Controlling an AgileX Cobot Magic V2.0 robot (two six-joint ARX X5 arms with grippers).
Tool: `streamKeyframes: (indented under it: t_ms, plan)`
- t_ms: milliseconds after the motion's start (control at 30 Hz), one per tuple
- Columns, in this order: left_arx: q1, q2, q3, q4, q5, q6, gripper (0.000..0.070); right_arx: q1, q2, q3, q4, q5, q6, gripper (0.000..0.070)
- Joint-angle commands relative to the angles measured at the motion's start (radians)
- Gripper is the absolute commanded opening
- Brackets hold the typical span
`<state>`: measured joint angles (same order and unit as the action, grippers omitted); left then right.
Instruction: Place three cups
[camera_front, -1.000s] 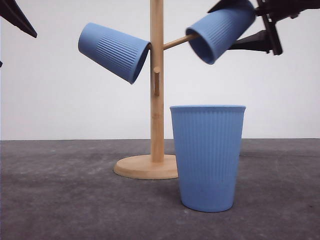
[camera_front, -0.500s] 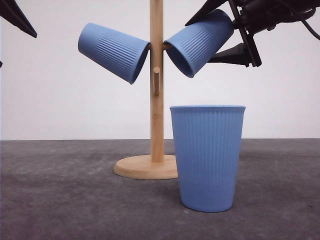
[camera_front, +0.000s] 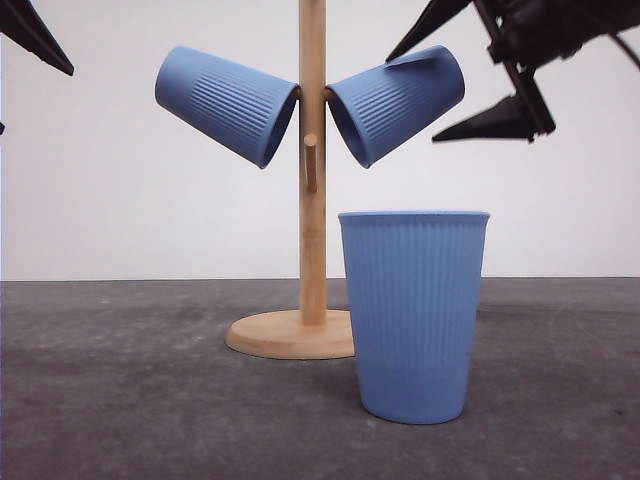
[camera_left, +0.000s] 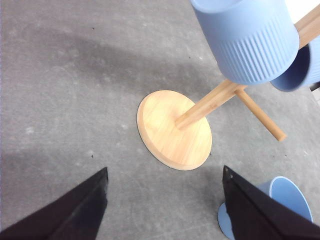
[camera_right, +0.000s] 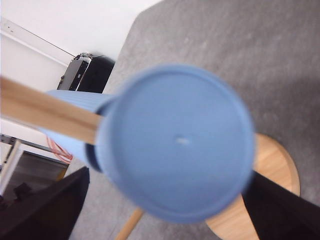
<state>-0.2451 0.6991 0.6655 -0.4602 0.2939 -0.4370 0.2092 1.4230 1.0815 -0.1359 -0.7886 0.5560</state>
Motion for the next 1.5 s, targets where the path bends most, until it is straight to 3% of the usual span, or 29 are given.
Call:
streamKeyframes:
  t_ms: [0,333,567,833,1033,1133,1233,1333,1467]
  plan:
    - [-0.002,0.004,0.006,0.011,0.002,0.010,0.0420,0.002,-0.019,-0.003,0.000,0.004,-0.048,0.0608]
    - [-0.002,0.004,0.006,0.012,0.002,0.010,0.0420,0.007,-0.135,-0.045,-0.166,0.027,-0.144,0.0608]
    - [-0.002,0.004,0.006,0.012,0.002,0.010,0.0421,0.026,-0.227,-0.200,-0.181,0.064,-0.146,0.0605]
    - [-0.002,0.004,0.007,0.006,0.002,0.010,0.0421,0.163,-0.261,-0.372,-0.189,0.178,-0.136,0.0599]
    - [-0.002,0.004,0.007,0.004,0.002,0.010,0.0422,0.295,-0.259,-0.383,-0.297,0.450,-0.134,0.0433]
    - [-0.002,0.004,0.007,0.005,0.002,0.014,0.0422,0.315,-0.251,-0.383,-0.355,0.507,-0.145,0.0341]
    - [-0.002,0.004,0.006,0.003,0.002,0.029,0.0423,0.318,-0.237,-0.383,-0.401,0.513,-0.154,0.0230]
    - [-0.002,0.004,0.006,0.003,0.006,0.030,0.0424,0.318,-0.236,-0.383,-0.409,0.505,-0.168,0.0011]
    - [-0.002,0.004,0.007,-0.007,0.090,0.036,0.0436,0.318,-0.245,-0.382,-0.411,0.437,-0.175,0.0000]
